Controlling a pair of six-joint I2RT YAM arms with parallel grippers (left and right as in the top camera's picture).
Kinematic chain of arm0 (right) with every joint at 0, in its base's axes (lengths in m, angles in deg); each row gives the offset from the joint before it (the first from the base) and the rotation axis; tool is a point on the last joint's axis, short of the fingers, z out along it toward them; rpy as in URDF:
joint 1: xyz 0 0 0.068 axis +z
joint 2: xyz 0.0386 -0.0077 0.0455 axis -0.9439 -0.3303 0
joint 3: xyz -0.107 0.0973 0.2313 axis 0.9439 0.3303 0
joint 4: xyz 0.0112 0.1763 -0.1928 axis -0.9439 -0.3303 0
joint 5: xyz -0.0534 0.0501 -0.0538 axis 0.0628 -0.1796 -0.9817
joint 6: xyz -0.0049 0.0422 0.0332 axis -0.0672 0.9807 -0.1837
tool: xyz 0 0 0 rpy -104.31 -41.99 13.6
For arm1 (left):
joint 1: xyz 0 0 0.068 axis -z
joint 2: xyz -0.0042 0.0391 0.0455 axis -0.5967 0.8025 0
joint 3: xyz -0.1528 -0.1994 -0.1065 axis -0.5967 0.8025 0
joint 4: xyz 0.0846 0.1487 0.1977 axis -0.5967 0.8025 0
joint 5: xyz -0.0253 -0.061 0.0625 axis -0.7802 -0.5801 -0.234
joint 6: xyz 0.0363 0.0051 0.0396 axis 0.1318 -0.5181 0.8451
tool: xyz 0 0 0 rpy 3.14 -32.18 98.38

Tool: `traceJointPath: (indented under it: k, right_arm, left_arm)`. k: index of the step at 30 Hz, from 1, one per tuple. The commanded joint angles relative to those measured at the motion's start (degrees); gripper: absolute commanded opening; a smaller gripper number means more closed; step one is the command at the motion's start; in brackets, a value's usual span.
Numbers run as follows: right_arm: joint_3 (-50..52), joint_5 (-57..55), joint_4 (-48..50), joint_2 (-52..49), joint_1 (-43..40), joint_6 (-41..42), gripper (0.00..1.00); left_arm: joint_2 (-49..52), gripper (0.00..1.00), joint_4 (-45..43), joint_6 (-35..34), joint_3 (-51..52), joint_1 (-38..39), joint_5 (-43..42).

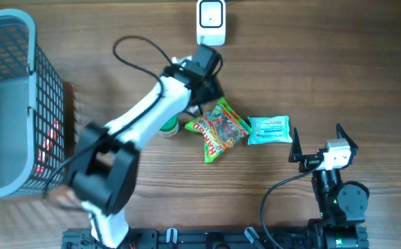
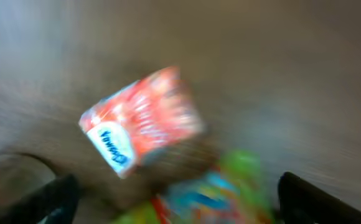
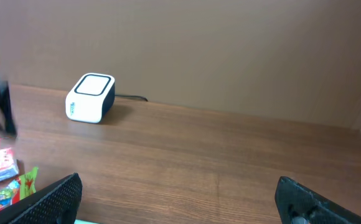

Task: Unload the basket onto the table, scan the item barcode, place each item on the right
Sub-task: 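Carry the red tissue pack above the candy bag and release, then reach the left gripper into the basket and grasp the red Nescafe stick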

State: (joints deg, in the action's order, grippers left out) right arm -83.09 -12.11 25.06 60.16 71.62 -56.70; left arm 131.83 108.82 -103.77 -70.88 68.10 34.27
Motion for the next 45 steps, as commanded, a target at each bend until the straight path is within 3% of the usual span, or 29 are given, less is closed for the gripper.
traceJointPath:
  k: [1, 8, 12, 15, 21, 26, 33, 45]
  right_arm:
    - [0.04, 0.04, 0.09, 0.44, -0.13, 0.7, 1.0]
    - [0.07, 0.04, 0.09, 0.44, -0.13, 0.68, 1.0]
    - [0.04, 0.04, 0.09, 0.44, -0.13, 0.68, 1.0]
    - [0.04, 0.04, 0.09, 0.44, -0.13, 0.7, 1.0]
    - [0.07, 0.04, 0.09, 0.44, -0.13, 0.7, 1.0]
    - [0.04, 0.04, 0.11, 0.44, -0.13, 0.7, 1.0]
    - [0.04, 0.04, 0.09, 0.44, -0.13, 0.68, 1.0]
    - [0.04, 0.04, 0.09, 0.44, -0.13, 0.7, 1.0]
  left_arm:
    - [-13.66, 1.0, 0.02, 7.54, -6.05, -0.17, 3.67]
    - [-32.24, 1.0, 3.04, 9.62, -7.17, -8.33, 25.57]
    - [-36.79, 1.0, 8.72, 3.74, -7.17, -21.29, 26.62]
    - [-37.29, 1.0, 12.59, -2.78, -7.17, -33.94, 22.56]
    - [-33.99, 1.0, 15.17, -10.14, -7.15, -60.04, -1.44]
    - [-27.78, 1.0, 22.14, -21.46, -6.4, -73.83, -6.8]
    - [-14.08, 1.0, 27.17, -33.99, -2.12, -77.48, -6.99]
    - [3.41, 1.0, 25.94, -34.16, -1.88, -76.08, -6.97]
